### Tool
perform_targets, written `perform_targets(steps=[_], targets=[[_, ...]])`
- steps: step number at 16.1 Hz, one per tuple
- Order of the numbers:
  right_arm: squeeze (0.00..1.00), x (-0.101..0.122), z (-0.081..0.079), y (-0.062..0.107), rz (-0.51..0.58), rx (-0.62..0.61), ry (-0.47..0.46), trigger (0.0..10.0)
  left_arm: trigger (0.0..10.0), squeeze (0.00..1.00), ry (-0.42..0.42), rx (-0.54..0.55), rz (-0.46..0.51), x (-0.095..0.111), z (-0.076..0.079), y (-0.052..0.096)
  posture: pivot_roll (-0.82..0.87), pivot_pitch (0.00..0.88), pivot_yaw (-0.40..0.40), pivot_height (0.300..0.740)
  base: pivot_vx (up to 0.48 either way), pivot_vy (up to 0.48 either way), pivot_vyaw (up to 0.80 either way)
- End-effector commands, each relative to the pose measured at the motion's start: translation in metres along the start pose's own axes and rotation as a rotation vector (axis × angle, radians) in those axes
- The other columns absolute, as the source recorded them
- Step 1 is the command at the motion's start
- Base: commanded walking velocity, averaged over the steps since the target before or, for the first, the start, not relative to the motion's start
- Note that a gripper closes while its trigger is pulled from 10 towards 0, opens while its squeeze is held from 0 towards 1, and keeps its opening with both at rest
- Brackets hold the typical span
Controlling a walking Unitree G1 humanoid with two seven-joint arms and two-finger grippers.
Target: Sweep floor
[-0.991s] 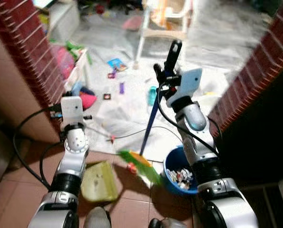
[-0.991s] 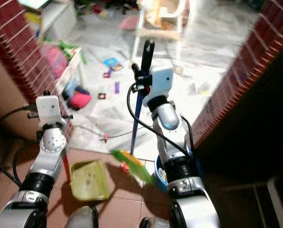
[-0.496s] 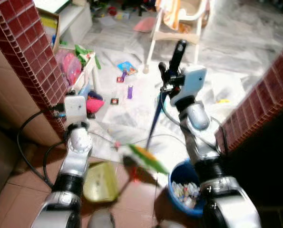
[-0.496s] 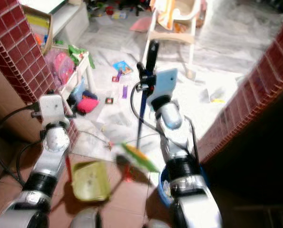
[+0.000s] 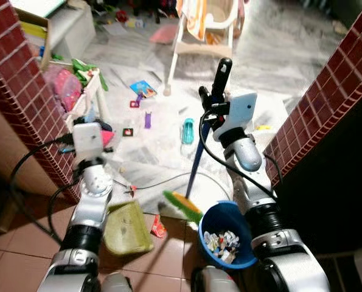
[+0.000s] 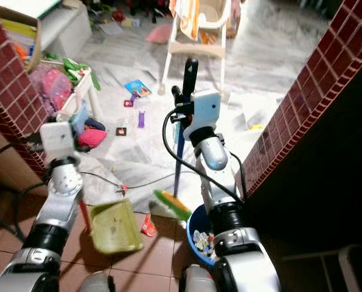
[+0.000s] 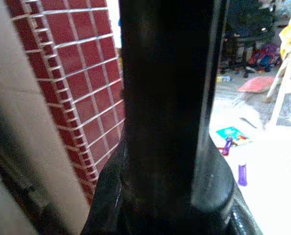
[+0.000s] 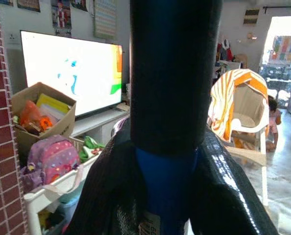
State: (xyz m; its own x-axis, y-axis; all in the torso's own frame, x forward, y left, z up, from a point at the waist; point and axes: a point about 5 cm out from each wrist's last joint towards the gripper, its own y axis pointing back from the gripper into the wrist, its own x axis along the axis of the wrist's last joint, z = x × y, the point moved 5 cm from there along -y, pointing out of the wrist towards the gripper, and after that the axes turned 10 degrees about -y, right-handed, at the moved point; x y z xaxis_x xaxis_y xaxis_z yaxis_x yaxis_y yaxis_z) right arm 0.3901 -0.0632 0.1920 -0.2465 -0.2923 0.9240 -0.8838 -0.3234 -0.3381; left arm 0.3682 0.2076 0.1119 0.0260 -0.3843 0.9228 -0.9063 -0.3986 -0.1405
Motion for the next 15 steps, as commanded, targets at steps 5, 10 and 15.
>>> perform_targets(steps=[5,10,15], targets=[[0.00,-0.004,-0.004,-0.003,-0.019,-0.011,0.052,10.0,10.0,0.00,0.007,0.021,0.007,0.005,-0.007,0.003,-0.04,0.114,-0.076,0.740,0.000,0.000,0.00],[0.00,-0.007,-0.007,-0.004,-0.023,-0.045,0.038,10.0,10.0,0.00,0.004,0.002,-0.012,0.004,-0.006,0.002,-0.04,0.120,-0.070,0.740,0.000,0.384,0.00],[0.00,-0.003,0.000,-0.002,0.005,-0.078,0.061,10.0,10.0,0.00,-0.001,-0.018,-0.008,0.008,-0.002,-0.001,-0.05,0.110,-0.056,0.740,0.000,0.480,-0.53]])
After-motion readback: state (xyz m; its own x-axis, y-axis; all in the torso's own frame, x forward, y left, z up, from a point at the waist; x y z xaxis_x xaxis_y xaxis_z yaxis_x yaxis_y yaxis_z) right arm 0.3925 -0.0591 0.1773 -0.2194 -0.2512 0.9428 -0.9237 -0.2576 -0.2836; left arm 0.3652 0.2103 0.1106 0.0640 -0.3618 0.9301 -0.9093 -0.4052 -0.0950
